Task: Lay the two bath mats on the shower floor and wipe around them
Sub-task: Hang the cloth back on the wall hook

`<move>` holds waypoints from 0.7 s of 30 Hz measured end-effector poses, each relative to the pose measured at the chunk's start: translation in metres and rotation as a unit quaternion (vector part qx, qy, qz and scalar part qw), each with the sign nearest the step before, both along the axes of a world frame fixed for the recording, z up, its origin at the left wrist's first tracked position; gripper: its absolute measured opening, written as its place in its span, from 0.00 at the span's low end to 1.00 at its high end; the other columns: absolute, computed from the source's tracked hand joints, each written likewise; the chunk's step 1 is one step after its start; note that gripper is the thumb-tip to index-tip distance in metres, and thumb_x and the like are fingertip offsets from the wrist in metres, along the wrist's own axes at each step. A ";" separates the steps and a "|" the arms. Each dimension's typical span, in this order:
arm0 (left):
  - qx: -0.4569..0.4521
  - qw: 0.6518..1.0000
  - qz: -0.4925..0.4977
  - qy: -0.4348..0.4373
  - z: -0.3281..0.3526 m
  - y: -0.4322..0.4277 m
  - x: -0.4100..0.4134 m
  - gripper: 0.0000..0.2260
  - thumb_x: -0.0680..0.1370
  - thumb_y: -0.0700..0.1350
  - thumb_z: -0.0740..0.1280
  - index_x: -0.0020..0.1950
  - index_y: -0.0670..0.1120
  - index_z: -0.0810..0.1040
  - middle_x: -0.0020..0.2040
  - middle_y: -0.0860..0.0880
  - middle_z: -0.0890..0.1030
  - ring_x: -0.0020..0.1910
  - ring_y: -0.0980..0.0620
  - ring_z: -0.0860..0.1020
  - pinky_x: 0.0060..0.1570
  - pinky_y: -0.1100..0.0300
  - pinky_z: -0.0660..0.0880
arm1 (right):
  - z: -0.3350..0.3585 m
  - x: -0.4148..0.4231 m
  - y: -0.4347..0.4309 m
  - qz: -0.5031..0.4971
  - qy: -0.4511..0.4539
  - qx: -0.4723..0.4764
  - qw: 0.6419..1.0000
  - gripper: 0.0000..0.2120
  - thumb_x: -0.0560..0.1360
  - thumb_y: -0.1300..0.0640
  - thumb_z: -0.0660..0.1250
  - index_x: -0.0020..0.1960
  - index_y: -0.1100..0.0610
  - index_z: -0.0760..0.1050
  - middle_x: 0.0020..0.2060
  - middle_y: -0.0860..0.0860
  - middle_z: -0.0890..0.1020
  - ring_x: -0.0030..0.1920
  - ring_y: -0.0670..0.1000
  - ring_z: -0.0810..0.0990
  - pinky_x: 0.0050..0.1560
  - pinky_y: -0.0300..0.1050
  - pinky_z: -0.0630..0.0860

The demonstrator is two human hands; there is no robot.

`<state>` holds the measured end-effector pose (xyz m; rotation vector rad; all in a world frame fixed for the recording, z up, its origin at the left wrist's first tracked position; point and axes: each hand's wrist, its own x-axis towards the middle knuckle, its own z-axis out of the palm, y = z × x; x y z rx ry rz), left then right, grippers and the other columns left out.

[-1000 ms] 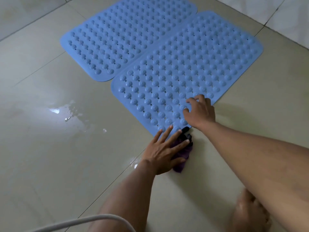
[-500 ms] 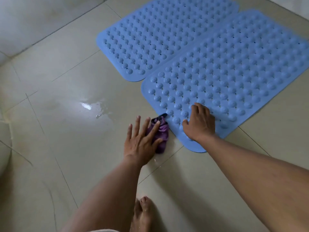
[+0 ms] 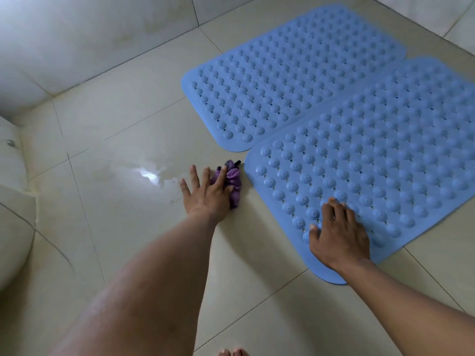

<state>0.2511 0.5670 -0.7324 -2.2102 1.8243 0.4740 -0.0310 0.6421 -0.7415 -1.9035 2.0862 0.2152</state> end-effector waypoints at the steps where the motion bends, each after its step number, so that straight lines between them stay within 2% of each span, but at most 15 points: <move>1: -0.007 1.000 -0.007 0.004 0.003 -0.005 0.002 0.25 0.84 0.61 0.49 0.82 0.63 0.51 0.82 0.51 0.56 0.82 0.42 0.41 0.77 0.38 0.42 | 0.002 0.000 -0.001 0.002 0.008 0.007 1.000 0.28 0.79 0.45 0.58 0.76 0.57 0.61 0.79 0.54 0.59 0.78 0.58 0.57 0.70 0.54 0.67; 2: -0.018 1.000 -0.013 0.008 0.005 -0.007 0.001 0.24 0.84 0.60 0.53 0.81 0.62 0.57 0.80 0.50 0.62 0.82 0.42 0.49 0.77 0.40 0.48 | 0.004 0.000 -0.002 0.005 0.014 0.015 1.000 0.28 0.79 0.45 0.58 0.75 0.56 0.60 0.79 0.53 0.59 0.77 0.57 0.57 0.69 0.53 0.67; 4: -0.048 0.999 0.001 0.025 0.012 -0.006 -0.009 0.20 0.82 0.56 0.59 0.74 0.57 0.69 0.70 0.48 0.74 0.73 0.43 0.66 0.69 0.45 0.61 | 0.011 0.000 -0.007 0.018 0.022 0.031 0.999 0.26 0.79 0.44 0.57 0.73 0.54 0.60 0.77 0.52 0.60 0.75 0.56 0.59 0.66 0.51 0.70; 6: -0.060 0.997 0.031 0.039 0.022 -0.002 -0.021 0.18 0.80 0.52 0.62 0.70 0.55 0.71 0.63 0.47 0.76 0.66 0.43 0.73 0.62 0.48 0.65 | 0.021 -0.002 -0.017 0.028 0.021 0.058 0.998 0.23 0.78 0.44 0.58 0.69 0.53 0.61 0.71 0.50 0.63 0.70 0.55 0.62 0.60 0.50 0.73; 8: -0.048 0.997 0.039 0.055 0.031 0.002 -0.025 0.19 0.78 0.49 0.63 0.69 0.54 0.70 0.62 0.47 0.76 0.64 0.44 0.75 0.60 0.49 0.66 | 0.032 -0.005 -0.033 0.024 0.001 0.101 0.995 0.22 0.78 0.45 0.61 0.68 0.54 0.63 0.68 0.50 0.65 0.68 0.56 0.64 0.59 0.51 0.73; 10: -0.035 0.994 0.034 0.102 0.041 0.002 -0.023 0.17 0.76 0.46 0.64 0.65 0.54 0.73 0.60 0.48 0.78 0.62 0.43 0.77 0.58 0.51 0.69 | 0.047 -0.008 -0.055 -0.013 -0.066 0.143 0.987 0.21 0.78 0.46 0.63 0.67 0.55 0.67 0.68 0.52 0.67 0.67 0.57 0.67 0.62 0.50 0.72; 13: 0.000 0.969 0.050 0.243 0.069 -0.010 -0.020 0.10 0.74 0.43 0.69 0.53 0.54 0.76 0.50 0.48 0.83 0.47 0.45 0.81 0.46 0.55 0.79 | 0.084 -0.001 -0.085 -0.051 -0.212 0.142 0.965 0.21 0.78 0.51 0.66 0.70 0.54 0.70 0.67 0.54 0.72 0.61 0.55 0.74 0.56 0.45 0.71; 16: 0.034 0.941 0.038 0.334 0.116 -0.032 -0.030 0.11 0.75 0.37 0.73 0.50 0.51 0.77 0.41 0.50 0.79 0.34 0.54 0.76 0.33 0.64 0.74 | 0.136 0.012 -0.111 -0.027 -0.318 0.131 0.939 0.27 0.78 0.53 0.69 0.75 0.48 0.66 0.69 0.54 0.71 0.59 0.52 0.75 0.55 0.44 0.71; 18: 0.028 0.927 0.024 0.373 0.151 -0.048 -0.040 0.10 0.75 0.35 0.73 0.51 0.47 0.78 0.40 0.49 0.78 0.32 0.55 0.74 0.31 0.66 0.71 | 0.174 0.016 -0.127 0.006 -0.360 0.139 0.923 0.28 0.77 0.54 0.71 0.75 0.46 0.67 0.68 0.53 0.72 0.56 0.50 0.77 0.52 0.44 0.74; 21: 0.004 0.916 -0.006 0.402 0.204 -0.066 -0.058 0.10 0.75 0.34 0.73 0.52 0.44 0.78 0.44 0.46 0.80 0.33 0.54 0.75 0.30 0.66 0.72 | 0.224 0.014 -0.145 0.048 -0.384 0.122 0.914 0.22 0.76 0.55 0.73 0.69 0.48 0.74 0.63 0.52 0.76 0.49 0.49 0.78 0.43 0.41 0.73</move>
